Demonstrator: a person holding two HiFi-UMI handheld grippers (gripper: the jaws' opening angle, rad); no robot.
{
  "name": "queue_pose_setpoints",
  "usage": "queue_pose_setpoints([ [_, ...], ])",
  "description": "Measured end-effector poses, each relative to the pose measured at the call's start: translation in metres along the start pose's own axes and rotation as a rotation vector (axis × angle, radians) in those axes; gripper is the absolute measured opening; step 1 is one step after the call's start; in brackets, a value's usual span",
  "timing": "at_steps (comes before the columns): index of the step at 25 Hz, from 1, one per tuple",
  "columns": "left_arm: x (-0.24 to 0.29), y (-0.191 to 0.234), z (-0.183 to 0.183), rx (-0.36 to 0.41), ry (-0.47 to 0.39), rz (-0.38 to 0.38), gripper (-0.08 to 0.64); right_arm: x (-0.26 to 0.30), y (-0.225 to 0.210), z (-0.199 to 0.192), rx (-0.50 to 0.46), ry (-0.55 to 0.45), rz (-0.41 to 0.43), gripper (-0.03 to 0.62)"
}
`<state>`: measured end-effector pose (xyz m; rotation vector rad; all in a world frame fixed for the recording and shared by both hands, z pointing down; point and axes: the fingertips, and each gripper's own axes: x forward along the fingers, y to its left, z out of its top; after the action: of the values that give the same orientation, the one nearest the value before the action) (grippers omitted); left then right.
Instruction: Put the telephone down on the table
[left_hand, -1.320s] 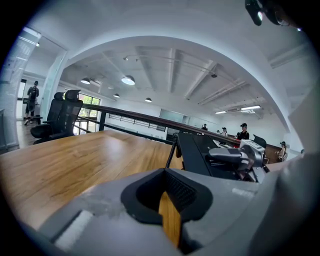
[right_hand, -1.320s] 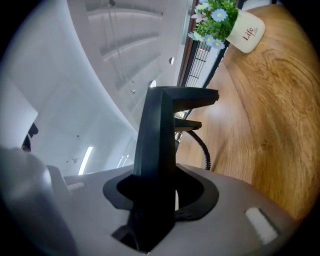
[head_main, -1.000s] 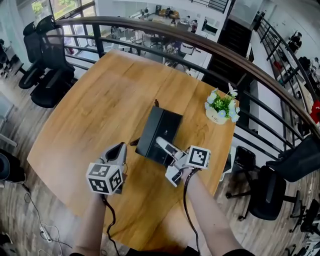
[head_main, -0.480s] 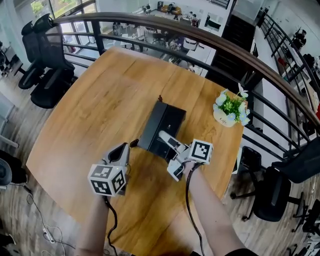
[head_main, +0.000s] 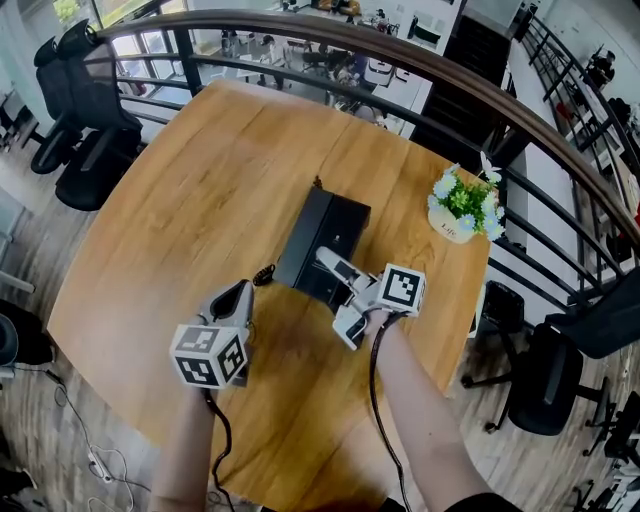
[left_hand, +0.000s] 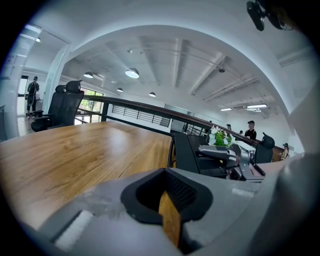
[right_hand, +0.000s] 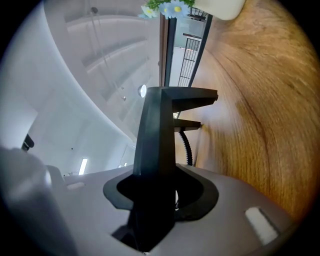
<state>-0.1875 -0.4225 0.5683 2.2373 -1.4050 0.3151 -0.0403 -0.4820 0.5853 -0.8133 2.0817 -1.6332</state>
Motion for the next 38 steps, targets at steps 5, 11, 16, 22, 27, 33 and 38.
queue_pose_setpoints([
  [5, 0.004, -0.006, -0.008, -0.005, 0.015, -0.001, 0.002, -0.007, -0.009, 0.001, -0.021, -0.013, -0.03, 0.163],
  [11, 0.006, -0.011, -0.011, -0.006, 0.025, -0.008, 0.002, -0.007, -0.01, 0.001, -0.041, -0.051, -0.09, 0.163],
  [16, 0.006, -0.016, -0.012, -0.004, 0.028, -0.017, 0.002, 0.005, -0.001, -0.011, -0.096, -0.038, -0.11, 0.166],
  [22, 0.006, -0.019, -0.01, 0.003, 0.023, -0.02, 0.002, 0.007, -0.002, -0.011, -0.1, -0.057, -0.106, 0.168],
  [27, 0.003, -0.021, -0.008, 0.004, 0.022, -0.021, 0.002, 0.004, -0.004, -0.009, -0.102, -0.081, -0.148, 0.18],
  [33, -0.004, -0.021, -0.003, 0.014, 0.014, -0.019, 0.002, 0.0, -0.01, -0.007, -0.081, -0.127, -0.221, 0.212],
  [38, -0.007, -0.023, -0.002, 0.023, 0.015, -0.018, 0.002, -0.001, -0.012, -0.006, -0.11, -0.129, -0.293, 0.22],
])
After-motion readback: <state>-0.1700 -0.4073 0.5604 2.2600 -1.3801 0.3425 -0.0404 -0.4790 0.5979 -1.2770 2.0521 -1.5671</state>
